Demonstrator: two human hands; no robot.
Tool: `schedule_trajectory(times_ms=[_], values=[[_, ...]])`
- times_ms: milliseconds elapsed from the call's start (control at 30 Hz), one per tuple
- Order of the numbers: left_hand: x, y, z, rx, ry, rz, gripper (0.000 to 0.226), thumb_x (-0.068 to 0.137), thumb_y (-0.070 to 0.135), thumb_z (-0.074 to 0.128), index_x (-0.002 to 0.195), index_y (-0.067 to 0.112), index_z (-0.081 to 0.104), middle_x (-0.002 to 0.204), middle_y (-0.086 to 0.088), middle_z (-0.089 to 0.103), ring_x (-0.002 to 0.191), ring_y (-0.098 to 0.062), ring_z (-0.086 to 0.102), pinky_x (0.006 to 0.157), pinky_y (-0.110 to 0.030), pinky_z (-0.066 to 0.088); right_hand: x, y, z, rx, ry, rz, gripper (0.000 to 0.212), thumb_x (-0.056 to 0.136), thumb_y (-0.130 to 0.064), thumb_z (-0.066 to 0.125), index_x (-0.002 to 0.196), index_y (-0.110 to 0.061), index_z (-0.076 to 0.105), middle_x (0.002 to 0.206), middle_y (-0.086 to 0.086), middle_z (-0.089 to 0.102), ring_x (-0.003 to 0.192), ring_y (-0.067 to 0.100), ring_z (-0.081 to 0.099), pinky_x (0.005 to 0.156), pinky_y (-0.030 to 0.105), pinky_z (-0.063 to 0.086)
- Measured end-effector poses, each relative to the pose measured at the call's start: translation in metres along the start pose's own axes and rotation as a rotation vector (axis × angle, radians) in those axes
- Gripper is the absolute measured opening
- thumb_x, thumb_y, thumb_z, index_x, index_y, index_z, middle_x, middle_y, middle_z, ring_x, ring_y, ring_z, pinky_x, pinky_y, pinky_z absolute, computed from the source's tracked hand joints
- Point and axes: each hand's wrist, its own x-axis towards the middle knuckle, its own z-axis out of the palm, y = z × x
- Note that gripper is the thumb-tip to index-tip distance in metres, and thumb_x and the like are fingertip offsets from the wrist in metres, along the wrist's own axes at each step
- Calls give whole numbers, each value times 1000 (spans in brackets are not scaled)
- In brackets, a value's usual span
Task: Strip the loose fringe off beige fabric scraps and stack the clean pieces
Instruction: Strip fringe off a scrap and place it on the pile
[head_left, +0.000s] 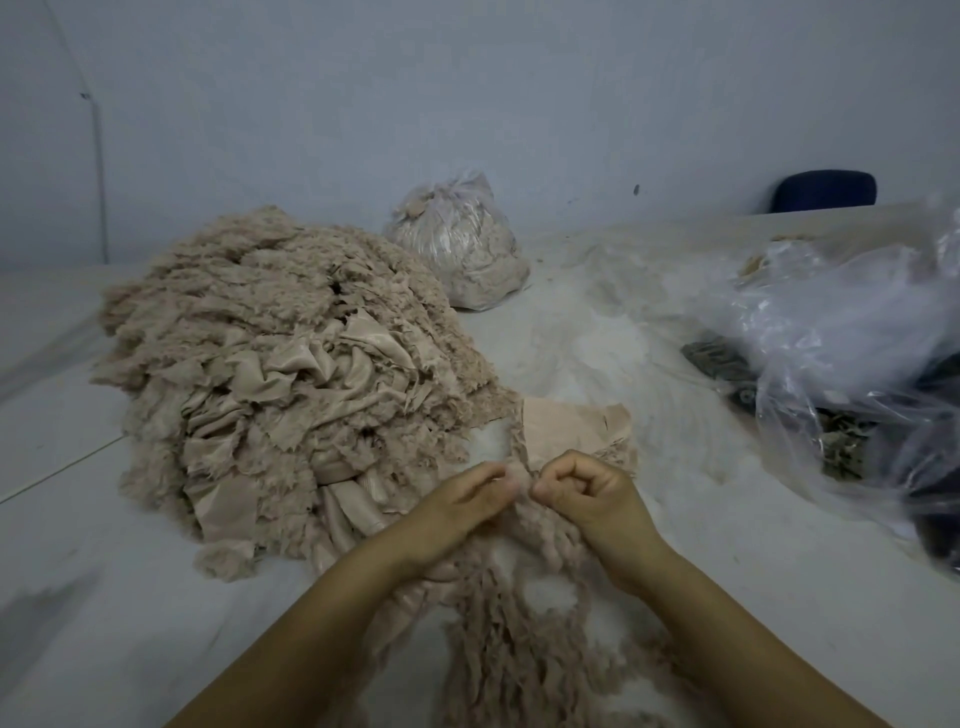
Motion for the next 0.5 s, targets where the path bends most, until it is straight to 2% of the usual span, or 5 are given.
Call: schedule_trajectory(times_ms=[133,200,300,367,500], values=[[8,7,9,-529,16,-89,44,78,31,65,120,22,56,104,-5,69,99,-17,67,81,-29,55,0,0,3,-60,-18,-96,10,68,-23,74,66,-17,67,50,-10,48,44,2,38,47,13,35],[7,11,4,-465,5,-74,35,72,21,69,106,14,64,84,-2,67,76,-11,65,65,-20,52,0,0,0,-107,35,-130,10,68,-26,73,67,-18,67,52,-9,49,49,3,39,51,14,35],[4,10,0,-433,-25,-140,17,69,19,71,83,10,68,71,0,64,63,-9,59,57,-19,49,4,2,-5,-169,150,-150,13,66,-30,72,66,-18,66,58,-9,55,54,2,44,55,14,37],[6,9,1,-431,44,-155,8,79,15,65,80,7,63,68,-2,61,60,-11,56,55,-22,47,5,4,-5,-212,158,-191,11,66,-28,72,65,-18,66,68,-7,58,63,4,51,62,15,40],[13,10,-1,-534,306,-190,21,99,13,43,84,4,55,80,-15,56,70,-21,55,65,-31,46,0,11,-1,-220,50,-273,7,69,-20,71,65,-17,66,76,4,59,73,16,55,69,20,44]])
